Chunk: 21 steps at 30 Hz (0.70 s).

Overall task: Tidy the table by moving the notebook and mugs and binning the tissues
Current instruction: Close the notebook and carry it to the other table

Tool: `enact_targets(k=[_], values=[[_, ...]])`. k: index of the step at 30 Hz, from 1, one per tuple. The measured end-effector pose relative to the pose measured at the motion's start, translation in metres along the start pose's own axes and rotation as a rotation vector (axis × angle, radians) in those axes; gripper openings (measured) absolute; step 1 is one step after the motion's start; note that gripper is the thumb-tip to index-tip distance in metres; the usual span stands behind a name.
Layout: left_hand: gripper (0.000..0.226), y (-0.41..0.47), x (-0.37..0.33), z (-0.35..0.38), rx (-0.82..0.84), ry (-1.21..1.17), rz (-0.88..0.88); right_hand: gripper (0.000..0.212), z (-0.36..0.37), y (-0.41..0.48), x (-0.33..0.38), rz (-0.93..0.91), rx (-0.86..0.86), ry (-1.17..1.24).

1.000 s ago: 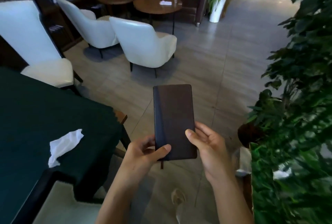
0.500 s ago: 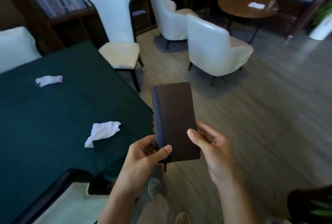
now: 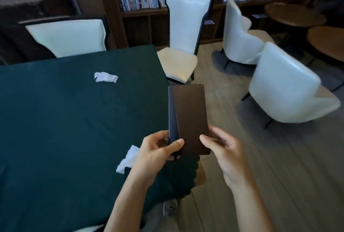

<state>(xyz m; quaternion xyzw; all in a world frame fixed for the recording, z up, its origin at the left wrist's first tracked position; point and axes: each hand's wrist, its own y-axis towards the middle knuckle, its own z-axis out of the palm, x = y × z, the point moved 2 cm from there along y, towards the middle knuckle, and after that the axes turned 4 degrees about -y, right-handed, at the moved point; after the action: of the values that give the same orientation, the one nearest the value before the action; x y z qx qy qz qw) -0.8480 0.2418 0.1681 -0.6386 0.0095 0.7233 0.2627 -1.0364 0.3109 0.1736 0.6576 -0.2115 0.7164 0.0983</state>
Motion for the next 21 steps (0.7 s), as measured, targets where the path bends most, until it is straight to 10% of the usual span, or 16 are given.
enact_targets(k=[21], values=[[0.011, 0.126, 0.138, -0.059, -0.329, -0.018, -0.480, 0.050, 0.045, 0.141, -0.179, 0.610, 0.144, -0.333]])
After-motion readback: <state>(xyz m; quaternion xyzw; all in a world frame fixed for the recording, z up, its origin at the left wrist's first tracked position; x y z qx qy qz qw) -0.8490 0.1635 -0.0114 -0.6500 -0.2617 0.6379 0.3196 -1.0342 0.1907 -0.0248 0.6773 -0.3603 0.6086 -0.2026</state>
